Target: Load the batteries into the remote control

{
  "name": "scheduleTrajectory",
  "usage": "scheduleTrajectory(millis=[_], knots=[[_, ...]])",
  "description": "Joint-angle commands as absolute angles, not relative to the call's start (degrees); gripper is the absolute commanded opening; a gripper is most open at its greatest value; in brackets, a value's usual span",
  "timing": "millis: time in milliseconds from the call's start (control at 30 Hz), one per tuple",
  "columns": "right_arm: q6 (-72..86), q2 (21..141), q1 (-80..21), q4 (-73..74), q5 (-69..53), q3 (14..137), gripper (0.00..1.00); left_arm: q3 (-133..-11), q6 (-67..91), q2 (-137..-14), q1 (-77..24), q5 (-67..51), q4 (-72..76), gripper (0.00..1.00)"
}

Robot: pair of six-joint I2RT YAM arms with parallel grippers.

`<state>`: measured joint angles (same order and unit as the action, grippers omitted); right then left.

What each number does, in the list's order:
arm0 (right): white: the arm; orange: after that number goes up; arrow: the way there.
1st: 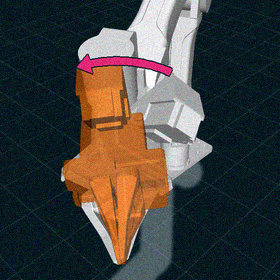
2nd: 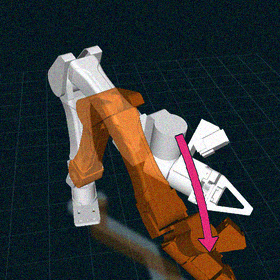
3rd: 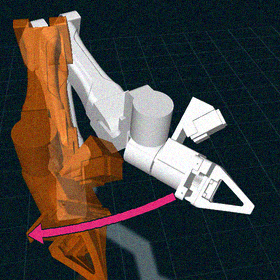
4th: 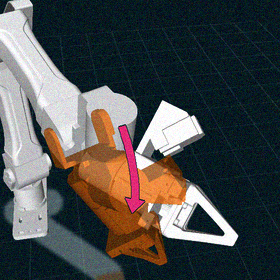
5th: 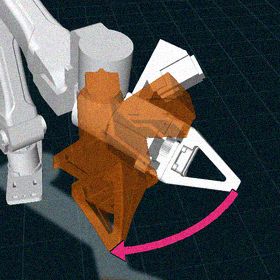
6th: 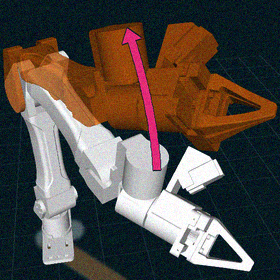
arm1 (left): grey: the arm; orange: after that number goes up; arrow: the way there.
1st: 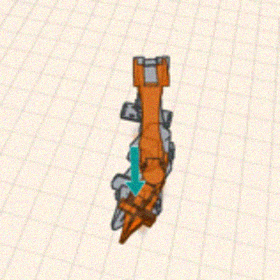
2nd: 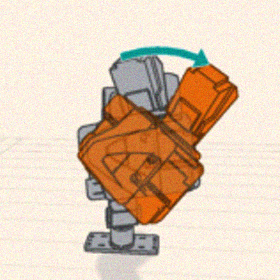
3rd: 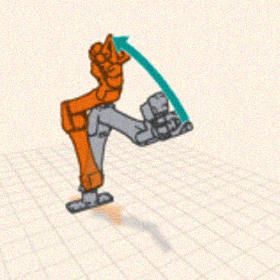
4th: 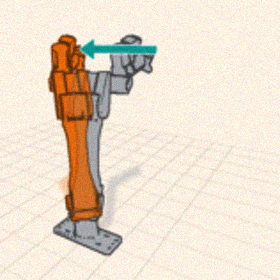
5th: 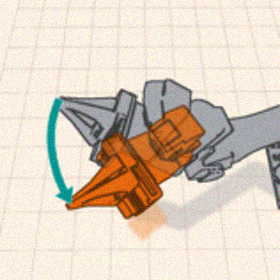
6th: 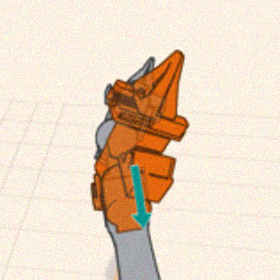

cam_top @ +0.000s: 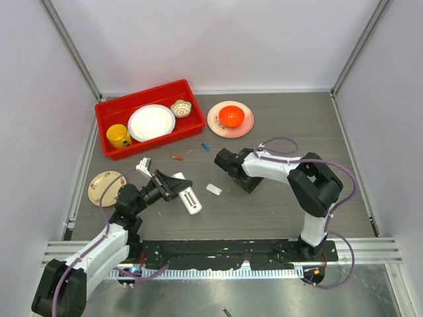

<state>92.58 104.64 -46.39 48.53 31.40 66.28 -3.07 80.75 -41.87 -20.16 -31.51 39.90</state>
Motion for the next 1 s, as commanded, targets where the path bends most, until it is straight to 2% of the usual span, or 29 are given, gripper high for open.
scheduleTrajectory(millis=[0,233,300,367,400,433,567,733,767,967], knots=[[87.9,102.6,-46.3,47.1,33.0,67.8,0.7,-3.2,81.0,-41.4,-20.0,-31.8,41.4,0.0],[74.7,93.4,-47.1,42.3,39.3,67.5,0.73,-3.3,80.9,-41.5,-20.0,-31.7,41.0,0.0],[59.0,90.1,-47.0,36.0,40.6,65.0,0.75,-3.3,80.7,-41.5,-20.0,-31.6,41.0,0.0],[43.8,85.3,-46.6,23.5,36.6,59.4,0.75,-3.3,80.2,-41.6,-20.0,-31.7,40.8,0.0],[31.3,84.0,-46.3,20.2,29.6,57.8,0.75,-3.3,80.1,-41.7,-20.0,-31.7,40.7,0.0],[26.4,83.1,-46.1,17.6,26.4,55.7,0.75,-3.3,80.0,-41.7,-20.0,-31.8,40.6,0.0],[16.1,86.6,-45.3,25.9,20.1,58.5,0.74,-3.0,79.5,-41.3,-20.0,-31.7,39.7,0.0],[10.6,86.4,-45.0,25.8,16.3,57.0,0.66,-3.3,78.5,-41.5,-20.0,-31.7,38.9,0.0],[9.9,86.7,-44.9,25.9,15.6,57.0,0.59,-3.3,78.5,-41.7,-20.0,-31.7,38.9,0.0],[7.5,89.6,-43.4,26.8,11.3,57.6,0.47,-3.3,78.3,-42.4,-20.0,-31.6,39.1,0.0]])
